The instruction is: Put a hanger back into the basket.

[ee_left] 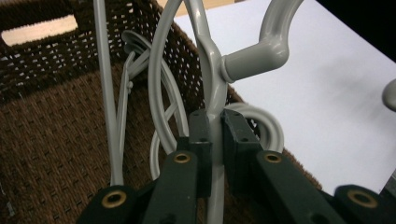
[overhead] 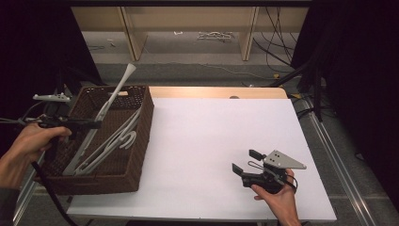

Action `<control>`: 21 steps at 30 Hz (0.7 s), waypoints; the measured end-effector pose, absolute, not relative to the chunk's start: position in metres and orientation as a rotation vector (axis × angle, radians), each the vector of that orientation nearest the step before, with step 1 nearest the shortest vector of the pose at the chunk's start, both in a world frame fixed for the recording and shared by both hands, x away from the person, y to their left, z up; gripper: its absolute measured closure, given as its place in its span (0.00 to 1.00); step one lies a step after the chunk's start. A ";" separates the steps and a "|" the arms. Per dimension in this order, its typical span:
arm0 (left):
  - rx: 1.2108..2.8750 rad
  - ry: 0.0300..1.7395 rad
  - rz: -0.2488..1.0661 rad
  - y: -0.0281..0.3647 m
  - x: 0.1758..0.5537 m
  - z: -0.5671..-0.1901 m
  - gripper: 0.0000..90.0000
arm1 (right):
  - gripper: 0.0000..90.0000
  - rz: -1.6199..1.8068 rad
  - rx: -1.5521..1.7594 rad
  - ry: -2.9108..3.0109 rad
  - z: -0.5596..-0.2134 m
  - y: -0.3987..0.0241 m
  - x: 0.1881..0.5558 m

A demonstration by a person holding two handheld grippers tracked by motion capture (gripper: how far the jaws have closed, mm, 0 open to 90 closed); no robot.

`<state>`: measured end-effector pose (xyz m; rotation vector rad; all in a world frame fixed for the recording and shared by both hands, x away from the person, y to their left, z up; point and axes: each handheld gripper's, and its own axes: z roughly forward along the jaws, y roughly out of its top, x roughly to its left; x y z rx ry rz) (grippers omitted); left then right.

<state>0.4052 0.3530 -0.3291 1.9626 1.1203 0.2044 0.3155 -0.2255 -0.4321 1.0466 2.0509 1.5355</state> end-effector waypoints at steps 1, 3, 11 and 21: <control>1.969 1.129 0.203 0.354 0.404 -0.332 0.92 | 0.21 1.531 1.052 2.055 -0.432 -0.226 0.315; 1.982 1.140 0.196 0.358 0.403 -0.337 0.92 | 0.21 1.532 1.052 2.053 -0.432 -0.226 0.315; 2.097 1.122 0.190 0.352 0.402 -0.357 0.92 | 0.21 1.533 1.052 2.055 -0.432 -0.226 0.315; 2.141 1.184 0.158 0.342 0.418 -0.383 0.92 | 0.21 1.540 1.053 2.044 -0.432 -0.227 0.316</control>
